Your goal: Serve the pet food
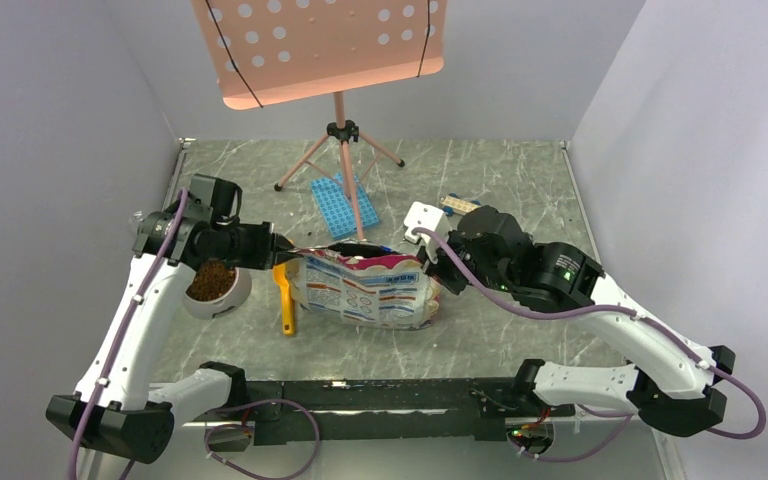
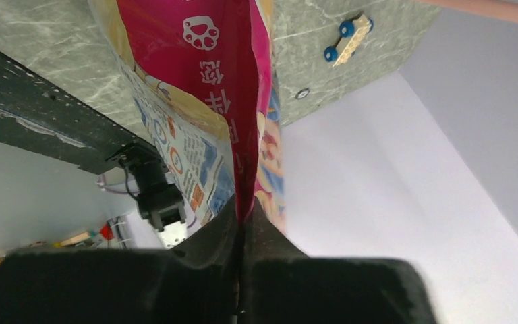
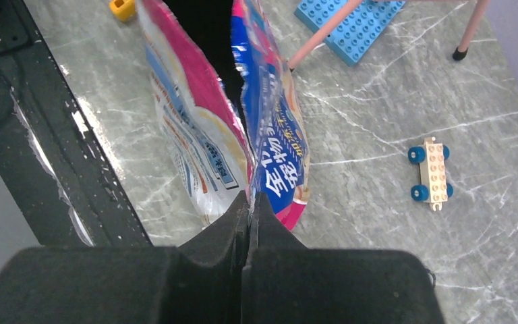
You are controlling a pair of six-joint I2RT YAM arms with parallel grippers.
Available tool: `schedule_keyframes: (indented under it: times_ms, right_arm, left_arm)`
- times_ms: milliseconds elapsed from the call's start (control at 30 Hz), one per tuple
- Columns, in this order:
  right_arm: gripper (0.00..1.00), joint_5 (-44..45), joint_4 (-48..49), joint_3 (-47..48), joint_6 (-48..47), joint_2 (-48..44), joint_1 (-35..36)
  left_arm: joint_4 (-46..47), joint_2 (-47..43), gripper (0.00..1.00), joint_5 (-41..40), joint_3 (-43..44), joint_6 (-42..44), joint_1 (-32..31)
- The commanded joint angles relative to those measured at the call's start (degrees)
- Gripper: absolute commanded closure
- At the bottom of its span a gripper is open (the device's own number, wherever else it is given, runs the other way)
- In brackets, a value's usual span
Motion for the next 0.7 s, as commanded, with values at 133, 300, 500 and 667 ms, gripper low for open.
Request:
schedule_keyframes:
  times_ms: [133,300,500,667]
  right_arm:
    - [1.0,-3.34,1.26,4.38,1.66,3.04,-0.24]
    - [0.34,-6.21,0.13,6.35,0.94,5.9,0.19]
    - [0.0,-5.83,5.97,8.97,1.71,12.36,0.84]
    - [0.0,-4.42,10.89,12.99,2.01,17.67,1.03]
  left_arm:
    - [1.89,-3.88,0.19,2.76,-0.02,0.22,-0.37]
    - [3.79,-3.86,0.15,2.59,1.31,-4.95,-5.89]
    - [5.4,1.24,0.14,1.48,3.04,-9.42,-12.72]
    - [6.08,4.1,0.15,-1.83,5.58,-9.75,-13.22]
